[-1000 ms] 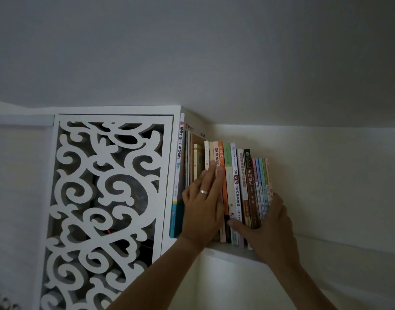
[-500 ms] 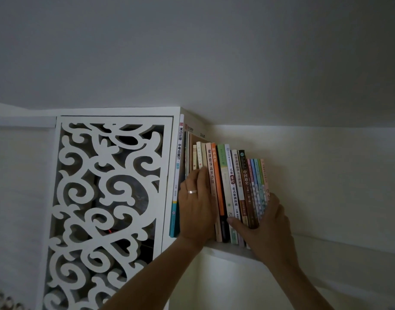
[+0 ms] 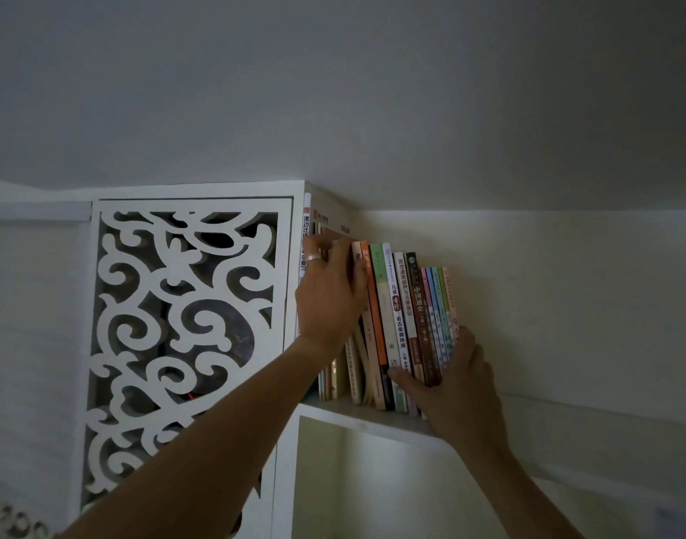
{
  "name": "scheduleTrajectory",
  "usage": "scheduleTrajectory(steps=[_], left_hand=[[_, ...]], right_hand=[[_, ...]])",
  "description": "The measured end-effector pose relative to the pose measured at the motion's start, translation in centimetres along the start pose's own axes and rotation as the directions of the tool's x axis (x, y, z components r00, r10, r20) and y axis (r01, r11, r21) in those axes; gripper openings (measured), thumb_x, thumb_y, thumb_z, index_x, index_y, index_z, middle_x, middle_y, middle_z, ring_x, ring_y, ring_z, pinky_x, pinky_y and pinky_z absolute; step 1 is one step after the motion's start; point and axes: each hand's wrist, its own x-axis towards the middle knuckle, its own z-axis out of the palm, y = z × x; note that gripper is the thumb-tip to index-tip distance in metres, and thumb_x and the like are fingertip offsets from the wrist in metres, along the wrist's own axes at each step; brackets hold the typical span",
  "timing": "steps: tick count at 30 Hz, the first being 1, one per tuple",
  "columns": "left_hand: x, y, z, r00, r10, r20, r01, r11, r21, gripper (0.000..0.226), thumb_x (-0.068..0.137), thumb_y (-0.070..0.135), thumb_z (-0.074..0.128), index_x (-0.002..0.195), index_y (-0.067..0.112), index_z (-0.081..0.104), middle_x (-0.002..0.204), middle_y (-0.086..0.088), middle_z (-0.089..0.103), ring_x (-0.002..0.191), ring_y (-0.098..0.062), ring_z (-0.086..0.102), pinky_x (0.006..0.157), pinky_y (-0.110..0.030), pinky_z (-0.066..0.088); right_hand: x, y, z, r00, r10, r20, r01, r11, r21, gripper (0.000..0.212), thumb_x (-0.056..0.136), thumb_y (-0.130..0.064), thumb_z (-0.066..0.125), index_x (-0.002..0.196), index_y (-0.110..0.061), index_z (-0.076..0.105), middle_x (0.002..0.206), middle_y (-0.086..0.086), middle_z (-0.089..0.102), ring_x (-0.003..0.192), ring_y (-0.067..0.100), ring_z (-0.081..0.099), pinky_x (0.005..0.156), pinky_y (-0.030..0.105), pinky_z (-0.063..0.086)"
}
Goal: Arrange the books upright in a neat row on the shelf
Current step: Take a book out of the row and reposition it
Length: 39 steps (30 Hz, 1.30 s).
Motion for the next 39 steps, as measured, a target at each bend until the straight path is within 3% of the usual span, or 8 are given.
scheduleTrajectory(steps=[7, 12, 15, 20, 28, 33, 36, 39], left_hand=[[-0.1, 1.1, -0.4, 0.994, -0.11, -0.008, 0.106, 0.972, -0.209, 0.016, 0.105, 0.026, 0.057, 0.117, 0.017, 0.049, 0.127, 0.0, 0.042, 0.087, 0.003, 0.053, 0.067, -0.005, 0.045], [-1.2, 2.7, -2.2, 0.984, -0.095, -0.151, 0.041, 0.944, -0.328, 0.01, 0.106, 0.014, 0.053, 0.114, 0.013, 0.047, 0.104, 0.0, 0.05, 0.083, 0.005, 0.054, 0.063, -0.009, 0.046], [-2.8, 3.0, -2.3, 0.972, -0.208, -0.109, 0.143, 0.893, -0.427, 0.026, 0.103, 0.016, 0.057, 0.117, 0.024, 0.037, 0.09, 0.006, 0.055, 0.071, -0.002, 0.063, 0.057, -0.016, 0.053], [-9.7, 1.3, 0.4, 0.883, -0.379, 0.276, 0.41, 0.91, -0.061, 0.029, 0.102, 0.038, 0.056, 0.125, 0.024, 0.045, 0.113, 0.003, 0.066, 0.085, -0.011, 0.072, 0.068, -0.028, 0.064], [-7.2, 4.0, -3.6, 0.897, -0.324, 0.301, 0.361, 0.929, -0.078, 0.019, 0.108, 0.031, 0.04, 0.103, 0.016, 0.05, 0.088, 0.002, 0.069, 0.071, -0.01, 0.071, 0.06, -0.029, 0.063], [-3.3, 4.6, -6.6, 0.775, -0.355, 0.523, 0.374, 0.924, 0.074, 0.025, 0.107, 0.027, 0.045, 0.094, 0.007, 0.054, 0.09, -0.008, 0.069, 0.068, -0.015, 0.065, 0.053, -0.019, 0.052], [-3.0, 5.1, -7.6, 0.719, -0.386, 0.578, 0.349, 0.92, 0.18, 0.029, 0.106, 0.028, 0.043, 0.107, 0.001, 0.053, 0.105, -0.021, 0.068, 0.092, -0.038, 0.069, 0.082, -0.048, 0.06], [-2.9, 5.4, -8.2, 0.674, -0.425, 0.605, 0.393, 0.899, 0.194, 0.035, 0.106, 0.028, 0.043, 0.116, -0.003, 0.054, 0.105, -0.024, 0.067, 0.098, -0.044, 0.069, 0.085, -0.053, 0.06]], right_hand=[[0.0, -0.1, -0.2, 1.0, -0.004, -0.003, 0.004, 1.0, -0.031, 0.116, 0.062, -0.082, 0.069, 0.146, -0.021, 0.017, 0.132, 0.004, 0.042, 0.117, 0.024, 0.047, 0.077, 0.041, 0.054], [0.0, -0.1, -0.2, 1.0, -0.006, 0.008, 0.006, 0.999, -0.052, 0.118, 0.061, -0.086, 0.065, 0.147, -0.021, 0.018, 0.132, 0.004, 0.043, 0.117, 0.023, 0.048, 0.076, 0.039, 0.055], [0.0, -0.2, -0.2, 1.0, -0.011, 0.0, 0.011, 0.998, -0.061, 0.118, 0.061, -0.086, 0.065, 0.147, -0.02, 0.018, 0.131, 0.005, 0.043, 0.115, 0.023, 0.048, 0.075, 0.038, 0.054], [-0.2, -0.2, 0.0, 1.0, -0.015, -0.017, 0.014, 0.998, -0.058, 0.117, 0.062, -0.083, 0.068, 0.146, -0.021, 0.017, 0.131, 0.006, 0.044, 0.114, 0.025, 0.05, 0.073, 0.037, 0.053], [-0.1, -0.2, -0.2, 1.0, -0.01, -0.003, 0.01, 0.998, -0.065, 0.117, 0.061, -0.088, 0.062, 0.146, -0.021, 0.018, 0.131, 0.007, 0.044, 0.115, 0.027, 0.051, 0.074, 0.041, 0.054], [-0.3, -0.2, -0.1, 1.0, -0.018, -0.008, 0.018, 0.998, -0.056, 0.117, 0.062, -0.086, 0.064, 0.147, -0.019, 0.018, 0.133, 0.009, 0.043, 0.117, 0.029, 0.05, 0.075, 0.043, 0.055], [-0.2, -0.2, -0.3, 1.0, -0.008, 0.008, 0.008, 1.0, -0.016, 0.121, 0.063, -0.083, 0.065, 0.151, -0.019, 0.014, 0.137, 0.012, 0.041, 0.122, 0.033, 0.048, 0.081, 0.047, 0.055], [-0.9, -0.8, -0.2, 0.979, -0.161, -0.125, 0.146, 0.982, -0.12, 0.121, 0.07, -0.08, 0.064, 0.156, -0.01, 0.016, 0.154, 0.019, 0.029, 0.142, 0.04, 0.032, 0.11, 0.058, 0.037]])
